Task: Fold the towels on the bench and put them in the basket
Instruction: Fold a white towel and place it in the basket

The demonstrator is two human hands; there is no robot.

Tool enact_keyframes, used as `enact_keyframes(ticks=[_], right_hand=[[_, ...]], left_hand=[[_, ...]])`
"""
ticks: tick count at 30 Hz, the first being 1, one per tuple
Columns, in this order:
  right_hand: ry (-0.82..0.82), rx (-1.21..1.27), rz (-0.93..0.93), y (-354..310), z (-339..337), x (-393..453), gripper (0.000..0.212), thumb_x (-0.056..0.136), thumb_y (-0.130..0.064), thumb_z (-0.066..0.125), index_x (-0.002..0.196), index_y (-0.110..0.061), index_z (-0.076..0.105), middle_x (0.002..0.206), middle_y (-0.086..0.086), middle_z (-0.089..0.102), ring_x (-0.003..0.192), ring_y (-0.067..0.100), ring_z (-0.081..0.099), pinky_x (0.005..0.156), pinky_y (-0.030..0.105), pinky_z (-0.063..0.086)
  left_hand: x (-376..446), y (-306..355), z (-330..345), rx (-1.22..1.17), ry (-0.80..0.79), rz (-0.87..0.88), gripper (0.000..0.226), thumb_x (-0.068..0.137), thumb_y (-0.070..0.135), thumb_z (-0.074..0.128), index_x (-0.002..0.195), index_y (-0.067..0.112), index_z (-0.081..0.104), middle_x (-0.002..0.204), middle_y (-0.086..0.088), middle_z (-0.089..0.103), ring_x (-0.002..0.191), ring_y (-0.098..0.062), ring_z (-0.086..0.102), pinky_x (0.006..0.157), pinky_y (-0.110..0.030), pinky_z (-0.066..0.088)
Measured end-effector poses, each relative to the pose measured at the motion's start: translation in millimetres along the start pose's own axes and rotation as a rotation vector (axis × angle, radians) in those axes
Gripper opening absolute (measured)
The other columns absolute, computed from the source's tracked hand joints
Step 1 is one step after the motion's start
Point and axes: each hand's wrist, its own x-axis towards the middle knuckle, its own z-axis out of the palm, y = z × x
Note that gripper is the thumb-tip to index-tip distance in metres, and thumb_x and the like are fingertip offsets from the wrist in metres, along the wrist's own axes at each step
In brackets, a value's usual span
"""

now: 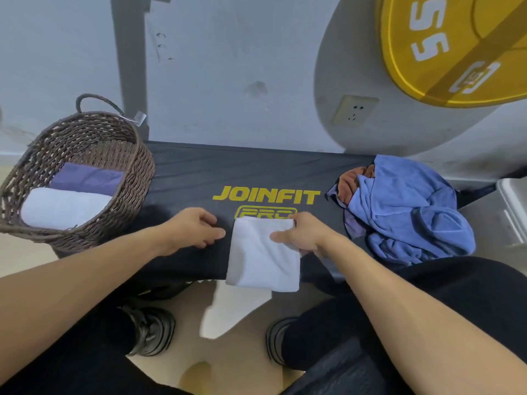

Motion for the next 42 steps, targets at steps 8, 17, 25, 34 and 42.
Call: enact_keyframes(ticks=[8, 17, 25, 34, 42], right_hand=[[0.169, -0.127, -0.09, 6, 3, 15, 0.046, 0.098, -0.038, 0.055, 0.13, -0.007, 0.049, 0.063, -0.004, 0.061, 0.057, 0.005, 0.056, 0.06, 0.03, 0.047], [0.46, -0.314, -0.406, -2, -5, 5, 0.016, 0.082, -0.011, 0.064, 0.087, -0.026, 0.064, 0.09, -0.007, 0.064, 0.078, 0.01, 0.059, 0.07, 0.028, 0.047], [-0.074, -0.436, -0.302, 12, 8, -1, 0.047, 0.069, -0.029, 0.088, 0.112, -0.025, 0.07, 0.108, -0.002, 0.061, 0.093, 0.015, 0.059, 0.083, 0.028, 0.05], [-0.194, -0.488, -0.263, 19, 1, -10, 0.088, 0.056, -0.049, 0.092, 0.133, -0.032, 0.053, 0.128, -0.014, 0.049, 0.114, 0.009, 0.045, 0.093, 0.029, 0.038], [-0.065, 0.126, -0.088, 32, -12, -1, 0.039, 0.074, 0.001, 0.082, 0.108, -0.009, 0.064, 0.104, 0.01, 0.068, 0.091, 0.024, 0.065, 0.088, 0.046, 0.056]], left_hand=[[8, -7, 34, 0.313, 0.081, 0.057, 0.054, 0.071, 0.044, 0.084, 0.11, 0.017, 0.059, 0.089, 0.008, 0.068, 0.084, -0.011, 0.064, 0.081, -0.034, 0.055], [-11, -15, 62, 0.583, 0.105, 0.853, 0.038, 0.079, 0.021, 0.078, 0.114, 0.012, 0.065, 0.115, -0.001, 0.058, 0.109, -0.022, 0.054, 0.097, -0.035, 0.045], [-6, -26, 57, 0.728, -0.031, 0.804, 0.049, 0.081, 0.022, 0.074, 0.125, 0.01, 0.057, 0.131, -0.002, 0.049, 0.127, -0.018, 0.038, 0.109, -0.022, 0.031], [4, -2, 41, 0.573, -0.057, 0.701, 0.012, 0.089, 0.026, 0.059, 0.077, 0.026, 0.057, 0.077, 0.012, 0.058, 0.077, -0.011, 0.055, 0.074, -0.038, 0.049], [14, 9, 34, 0.344, -0.105, 0.307, 0.03, 0.102, 0.038, 0.046, 0.091, 0.012, 0.056, 0.066, 0.001, 0.065, 0.055, -0.008, 0.06, 0.059, -0.026, 0.044]])
